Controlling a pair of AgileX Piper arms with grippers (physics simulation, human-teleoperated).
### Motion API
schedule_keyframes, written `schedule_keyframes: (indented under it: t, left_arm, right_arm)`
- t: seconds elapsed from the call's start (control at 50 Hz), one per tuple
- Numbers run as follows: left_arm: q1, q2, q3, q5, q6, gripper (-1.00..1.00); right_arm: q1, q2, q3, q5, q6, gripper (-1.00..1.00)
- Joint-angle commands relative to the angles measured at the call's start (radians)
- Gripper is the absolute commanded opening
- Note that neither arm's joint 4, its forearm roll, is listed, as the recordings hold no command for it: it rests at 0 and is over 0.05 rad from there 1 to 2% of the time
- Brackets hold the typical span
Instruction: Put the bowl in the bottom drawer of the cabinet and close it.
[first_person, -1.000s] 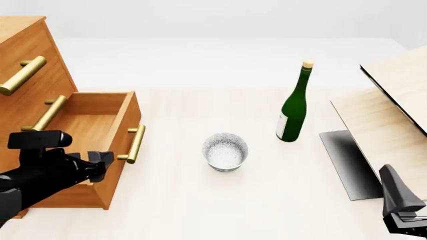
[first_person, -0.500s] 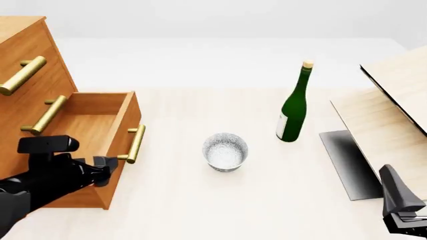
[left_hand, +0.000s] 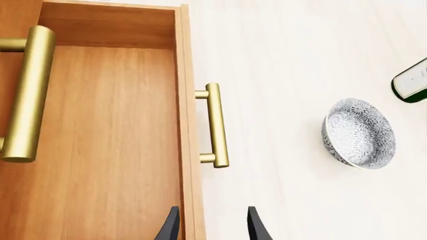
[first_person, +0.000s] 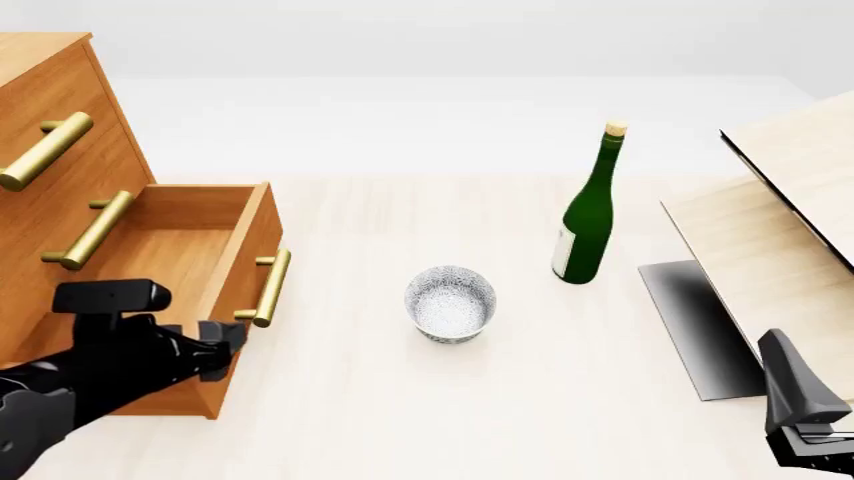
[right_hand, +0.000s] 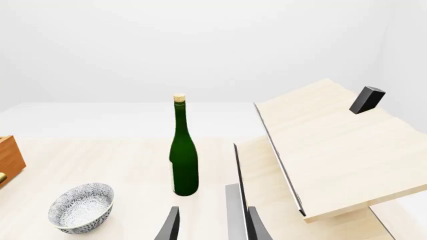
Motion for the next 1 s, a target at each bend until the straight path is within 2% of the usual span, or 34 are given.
schedule_keyframes:
  t: [0.02,0.56,1.0]
  left_arm:
    - [-0.016,0.016,0.004,-0.012,-0.010,1.00]
    - [-0.050,0.098,0.018,-0.075,-0.049,1.00]
    - [-0.120,0.085,0.013,-0.071,-0.073,1.00]
  right_arm:
    - [0.000,0.000,0.000,0.000,0.000,1.00]
    - [0.000,0.000,0.000,0.000,0.000,1.00]
    - [0.000,0.000,0.000,0.000,0.000,1.00]
